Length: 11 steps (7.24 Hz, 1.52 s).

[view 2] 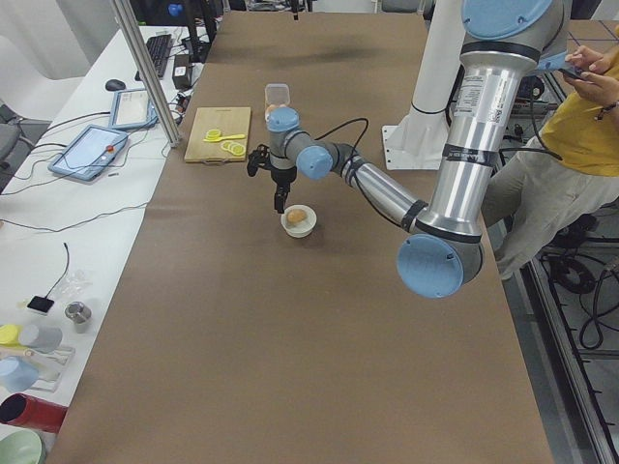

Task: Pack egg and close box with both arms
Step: 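Move the left gripper over the white bowl toward the brown egg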

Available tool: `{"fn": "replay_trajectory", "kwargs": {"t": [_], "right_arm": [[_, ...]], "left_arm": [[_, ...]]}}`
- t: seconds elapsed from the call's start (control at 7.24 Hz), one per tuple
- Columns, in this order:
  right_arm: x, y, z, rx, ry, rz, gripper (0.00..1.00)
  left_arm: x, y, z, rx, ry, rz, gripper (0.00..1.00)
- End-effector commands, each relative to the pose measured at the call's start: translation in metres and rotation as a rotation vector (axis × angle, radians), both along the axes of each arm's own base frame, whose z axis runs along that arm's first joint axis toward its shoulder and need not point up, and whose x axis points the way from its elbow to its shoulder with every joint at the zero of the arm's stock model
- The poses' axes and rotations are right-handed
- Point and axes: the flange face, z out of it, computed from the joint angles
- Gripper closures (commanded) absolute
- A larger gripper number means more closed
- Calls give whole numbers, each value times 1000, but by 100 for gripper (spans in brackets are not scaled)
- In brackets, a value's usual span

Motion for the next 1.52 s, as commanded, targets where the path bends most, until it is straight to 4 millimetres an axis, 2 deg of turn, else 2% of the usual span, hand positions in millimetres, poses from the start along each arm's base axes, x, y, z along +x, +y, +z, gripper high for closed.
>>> {"fn": "replay_trajectory", "kwargs": {"t": [0.0,0.14,0.28,0.55,0.97,1.24,1.38], "right_arm": [[0,-2,-1,7,10,-3,0],[1,-2,0,6,16,-2,0],[1,-2,-1,7,16,-2,0],[1,1,3,3,15,-2,0],[1,1,1,1,15,1,0],[1,-1,1,2,15,1,0],[1,-1,0,2,16,2,0]], "left_arm": [[25,8,9,-10,-7,41,3],[31,5,15,-6,1,40,3],[42,3,33,2,13,46,3],[47,-4,56,24,39,29,3],[47,0,45,21,61,13,3],[60,12,45,-6,80,0,4],[58,21,59,-18,74,5,4]]}}
